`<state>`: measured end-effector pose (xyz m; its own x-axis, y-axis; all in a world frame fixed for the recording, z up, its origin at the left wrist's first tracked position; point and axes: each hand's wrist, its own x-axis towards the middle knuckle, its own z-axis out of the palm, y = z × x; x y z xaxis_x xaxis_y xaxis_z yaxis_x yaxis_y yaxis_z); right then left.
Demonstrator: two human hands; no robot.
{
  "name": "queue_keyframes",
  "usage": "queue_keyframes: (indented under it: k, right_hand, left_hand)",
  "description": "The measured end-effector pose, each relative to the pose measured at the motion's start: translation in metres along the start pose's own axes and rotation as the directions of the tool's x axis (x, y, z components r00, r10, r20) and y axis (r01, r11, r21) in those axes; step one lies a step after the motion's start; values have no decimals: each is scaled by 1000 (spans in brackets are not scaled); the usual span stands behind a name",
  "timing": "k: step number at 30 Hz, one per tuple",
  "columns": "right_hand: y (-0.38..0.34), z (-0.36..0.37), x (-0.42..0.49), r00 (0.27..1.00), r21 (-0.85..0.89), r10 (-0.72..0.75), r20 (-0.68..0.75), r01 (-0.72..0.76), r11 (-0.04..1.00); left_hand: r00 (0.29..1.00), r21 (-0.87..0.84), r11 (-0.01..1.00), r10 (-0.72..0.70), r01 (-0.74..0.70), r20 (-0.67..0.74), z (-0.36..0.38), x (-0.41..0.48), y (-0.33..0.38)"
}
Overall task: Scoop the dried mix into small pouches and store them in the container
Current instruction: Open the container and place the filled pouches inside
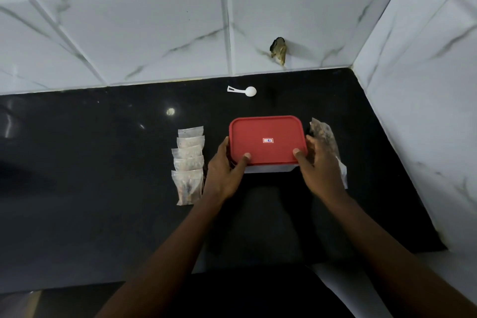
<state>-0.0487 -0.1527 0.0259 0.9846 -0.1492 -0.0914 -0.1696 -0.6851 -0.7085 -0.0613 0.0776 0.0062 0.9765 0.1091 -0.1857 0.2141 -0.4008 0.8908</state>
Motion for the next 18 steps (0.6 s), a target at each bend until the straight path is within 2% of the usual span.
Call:
queue_keyframes:
  k: [5, 8, 14, 18]
  right_hand:
    - [-27, -6, -4, 945, -252, -327, 17, 320, 913]
    - [-51, 14, -7, 891, -202, -441, 104, 453, 868]
    - [-72, 58, -3, 864, -275, -447, 233, 499, 822]
    - [-74, 69, 0, 871, -332, -410, 271, 485, 809]
  left_hand:
    - [997, 66, 998, 20, -24, 69, -2, 9, -30]
    - [996, 41, 998, 38, -41, 79, -1, 13, -38]
    - [987, -50, 988, 147, -144, 71, 4, 8, -30]
    - [989, -78, 989, 131, -126, 68, 5, 3, -32]
